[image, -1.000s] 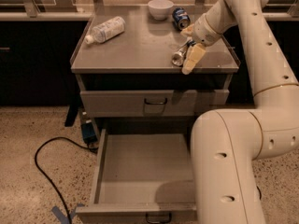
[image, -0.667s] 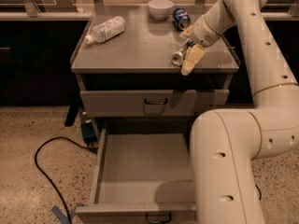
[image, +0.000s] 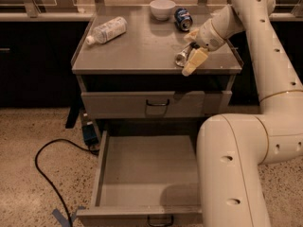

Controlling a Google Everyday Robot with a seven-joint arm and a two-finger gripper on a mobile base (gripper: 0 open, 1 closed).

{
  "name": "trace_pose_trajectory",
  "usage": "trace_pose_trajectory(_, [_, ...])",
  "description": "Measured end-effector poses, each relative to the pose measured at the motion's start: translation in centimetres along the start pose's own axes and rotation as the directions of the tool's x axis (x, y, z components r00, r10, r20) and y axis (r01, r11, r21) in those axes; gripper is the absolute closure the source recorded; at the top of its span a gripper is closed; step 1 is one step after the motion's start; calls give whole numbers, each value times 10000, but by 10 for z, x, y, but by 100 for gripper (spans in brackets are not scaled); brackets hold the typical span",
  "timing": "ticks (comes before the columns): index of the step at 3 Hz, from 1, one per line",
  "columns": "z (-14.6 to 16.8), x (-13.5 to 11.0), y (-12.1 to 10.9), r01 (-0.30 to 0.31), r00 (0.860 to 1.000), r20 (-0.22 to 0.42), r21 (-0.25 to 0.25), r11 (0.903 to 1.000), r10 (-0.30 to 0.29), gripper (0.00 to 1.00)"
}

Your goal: Place redbull can into middle drawer

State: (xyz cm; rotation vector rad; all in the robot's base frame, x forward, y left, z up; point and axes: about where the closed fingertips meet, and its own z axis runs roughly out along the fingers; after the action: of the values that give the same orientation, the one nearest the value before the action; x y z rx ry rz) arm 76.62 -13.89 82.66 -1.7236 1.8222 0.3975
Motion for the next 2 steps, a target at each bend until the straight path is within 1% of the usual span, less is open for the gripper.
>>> trace_pose_trajectory(1, [2,-3,-5,8,10000,39,112,9999,-8,42])
trace_pose_trajectory(2, [-2,-7,-3,8,10000,39,115,9999,-9,66])
